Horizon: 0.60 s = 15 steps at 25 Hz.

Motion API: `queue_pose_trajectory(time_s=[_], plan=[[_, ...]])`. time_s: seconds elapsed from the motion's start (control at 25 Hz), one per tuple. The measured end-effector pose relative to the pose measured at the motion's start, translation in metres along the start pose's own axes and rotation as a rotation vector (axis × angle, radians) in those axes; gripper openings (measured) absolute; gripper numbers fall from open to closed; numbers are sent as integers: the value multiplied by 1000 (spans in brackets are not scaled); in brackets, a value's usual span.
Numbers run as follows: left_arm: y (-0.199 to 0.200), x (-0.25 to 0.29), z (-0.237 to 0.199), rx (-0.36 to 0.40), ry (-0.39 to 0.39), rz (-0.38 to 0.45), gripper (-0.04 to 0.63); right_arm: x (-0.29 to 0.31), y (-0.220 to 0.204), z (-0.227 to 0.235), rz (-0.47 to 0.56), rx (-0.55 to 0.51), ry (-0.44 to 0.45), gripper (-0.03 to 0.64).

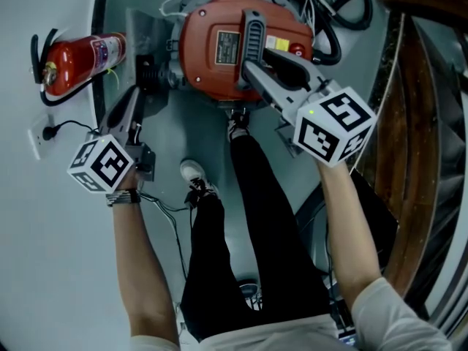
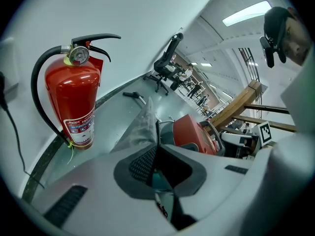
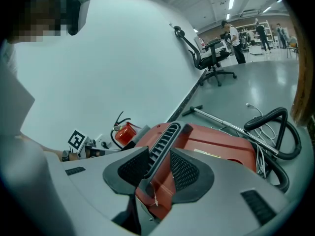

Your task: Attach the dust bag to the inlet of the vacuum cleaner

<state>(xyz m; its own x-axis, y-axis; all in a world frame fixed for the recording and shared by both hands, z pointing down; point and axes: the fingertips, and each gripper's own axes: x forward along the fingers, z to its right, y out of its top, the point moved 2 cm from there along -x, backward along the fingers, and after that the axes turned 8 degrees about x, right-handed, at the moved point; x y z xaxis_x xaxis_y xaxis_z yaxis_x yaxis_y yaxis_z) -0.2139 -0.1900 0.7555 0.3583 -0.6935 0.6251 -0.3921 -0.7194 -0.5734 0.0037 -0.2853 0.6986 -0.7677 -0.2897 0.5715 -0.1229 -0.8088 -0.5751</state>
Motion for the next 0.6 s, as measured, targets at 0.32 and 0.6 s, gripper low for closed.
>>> queue_pose_trajectory(time_s=[0.32, 0.6], plan=[[1, -1, 2, 9, -40, -13, 18, 0, 1, 0, -5, -12, 3, 138], [3, 1, 7, 36, -64, -37, 20, 0, 1, -1, -5, -7, 0, 138]])
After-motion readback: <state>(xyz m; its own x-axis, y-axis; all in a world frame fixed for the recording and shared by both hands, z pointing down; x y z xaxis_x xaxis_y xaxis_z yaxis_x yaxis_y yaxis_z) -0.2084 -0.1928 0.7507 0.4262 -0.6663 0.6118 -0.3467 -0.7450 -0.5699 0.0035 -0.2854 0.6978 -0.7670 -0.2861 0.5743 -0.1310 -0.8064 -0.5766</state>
